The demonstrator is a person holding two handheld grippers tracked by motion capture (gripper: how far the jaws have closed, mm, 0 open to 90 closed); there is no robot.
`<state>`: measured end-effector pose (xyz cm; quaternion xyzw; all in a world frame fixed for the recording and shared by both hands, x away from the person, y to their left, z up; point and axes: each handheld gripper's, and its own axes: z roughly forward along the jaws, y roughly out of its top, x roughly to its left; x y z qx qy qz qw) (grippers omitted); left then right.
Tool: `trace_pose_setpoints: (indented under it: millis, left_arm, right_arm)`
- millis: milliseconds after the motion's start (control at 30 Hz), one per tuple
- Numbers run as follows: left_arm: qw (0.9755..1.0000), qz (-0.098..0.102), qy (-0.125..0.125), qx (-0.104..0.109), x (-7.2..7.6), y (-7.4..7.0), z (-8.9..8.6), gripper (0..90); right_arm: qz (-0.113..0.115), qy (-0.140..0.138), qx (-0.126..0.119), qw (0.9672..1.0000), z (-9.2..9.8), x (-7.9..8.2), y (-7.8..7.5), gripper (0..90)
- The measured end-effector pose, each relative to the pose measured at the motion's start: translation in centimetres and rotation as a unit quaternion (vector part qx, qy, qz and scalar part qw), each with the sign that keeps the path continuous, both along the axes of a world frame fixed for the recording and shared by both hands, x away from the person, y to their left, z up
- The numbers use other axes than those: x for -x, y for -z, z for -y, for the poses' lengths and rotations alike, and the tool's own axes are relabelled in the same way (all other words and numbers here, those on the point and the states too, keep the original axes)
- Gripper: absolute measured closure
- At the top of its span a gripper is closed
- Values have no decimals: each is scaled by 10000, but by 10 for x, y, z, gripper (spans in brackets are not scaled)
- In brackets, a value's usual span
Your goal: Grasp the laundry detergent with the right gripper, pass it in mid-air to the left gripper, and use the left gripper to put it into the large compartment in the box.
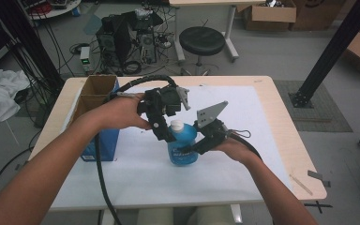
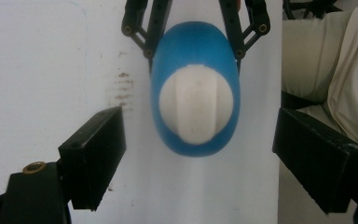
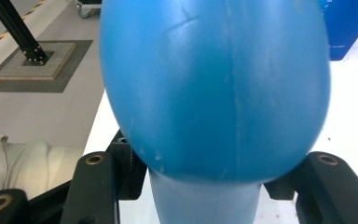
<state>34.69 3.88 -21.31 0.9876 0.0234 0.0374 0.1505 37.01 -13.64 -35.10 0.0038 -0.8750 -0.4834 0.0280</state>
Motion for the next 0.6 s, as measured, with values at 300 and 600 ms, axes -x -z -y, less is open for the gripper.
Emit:
trace_pose_setpoints:
  millis: [300, 600]
  left_arm:
    - [10000, -26, 11, -37, -3, 4, 5, 178]
    - [9999, -79, 24, -100, -5, 11, 10, 178]
  right_arm:
    - [-7, 13, -3, 10000, -2, -1, -1, 437]
    - [-6, -19, 24, 10000, -5, 0, 0, 436]
